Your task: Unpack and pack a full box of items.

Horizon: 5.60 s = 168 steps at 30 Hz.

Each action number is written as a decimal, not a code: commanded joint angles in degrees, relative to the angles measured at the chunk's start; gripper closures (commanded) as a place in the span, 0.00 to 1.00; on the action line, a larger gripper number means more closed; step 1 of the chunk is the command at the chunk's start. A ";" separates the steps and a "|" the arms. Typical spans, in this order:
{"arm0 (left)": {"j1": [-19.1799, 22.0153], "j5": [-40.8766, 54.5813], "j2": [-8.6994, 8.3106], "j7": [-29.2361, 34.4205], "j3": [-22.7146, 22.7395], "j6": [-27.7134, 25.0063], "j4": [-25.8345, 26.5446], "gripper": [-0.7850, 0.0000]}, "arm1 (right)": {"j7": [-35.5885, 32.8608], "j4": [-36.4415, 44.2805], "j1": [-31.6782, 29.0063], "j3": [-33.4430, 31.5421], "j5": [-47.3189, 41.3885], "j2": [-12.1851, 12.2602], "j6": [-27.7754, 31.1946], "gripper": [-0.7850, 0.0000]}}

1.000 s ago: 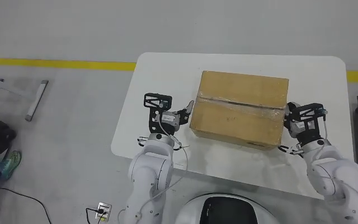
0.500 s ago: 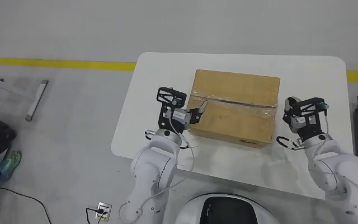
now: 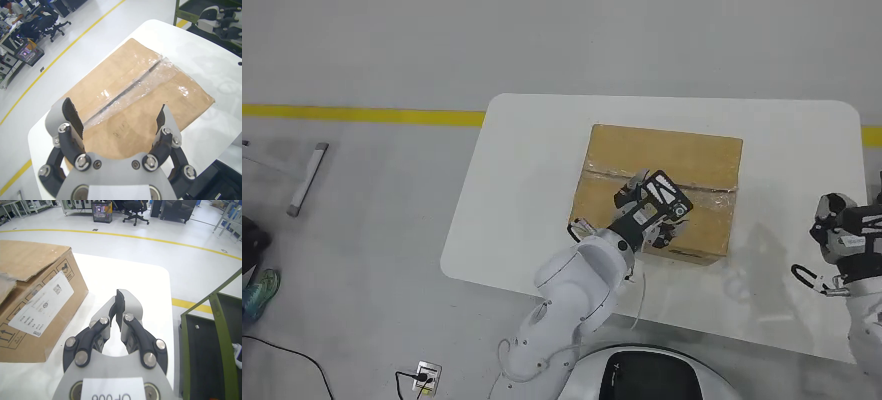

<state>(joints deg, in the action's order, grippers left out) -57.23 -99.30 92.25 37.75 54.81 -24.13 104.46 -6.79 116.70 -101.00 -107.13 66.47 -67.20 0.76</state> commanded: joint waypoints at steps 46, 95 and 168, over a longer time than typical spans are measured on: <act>10.29 -8.34 2.90 -1.67 -9.00 6.23 -14.79 0.52 | 3.48 6.18 -7.69 -2.63 0.04 -2.24 -1.04 1.00; 14.22 -10.84 5.92 -2.83 -11.56 8.30 -20.24 0.44 | 2.34 4.93 -5.93 -4.19 -0.55 -3.59 0.63 1.00; 15.25 -23.98 0.51 -2.78 30.58 22.23 -16.68 0.00 | -12.63 5.67 10.40 11.50 7.90 -2.57 11.61 1.00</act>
<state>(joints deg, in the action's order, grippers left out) -41.86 -123.24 92.82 34.82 85.15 -1.86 87.36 -19.44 122.34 -90.57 -95.63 74.41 -69.76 12.62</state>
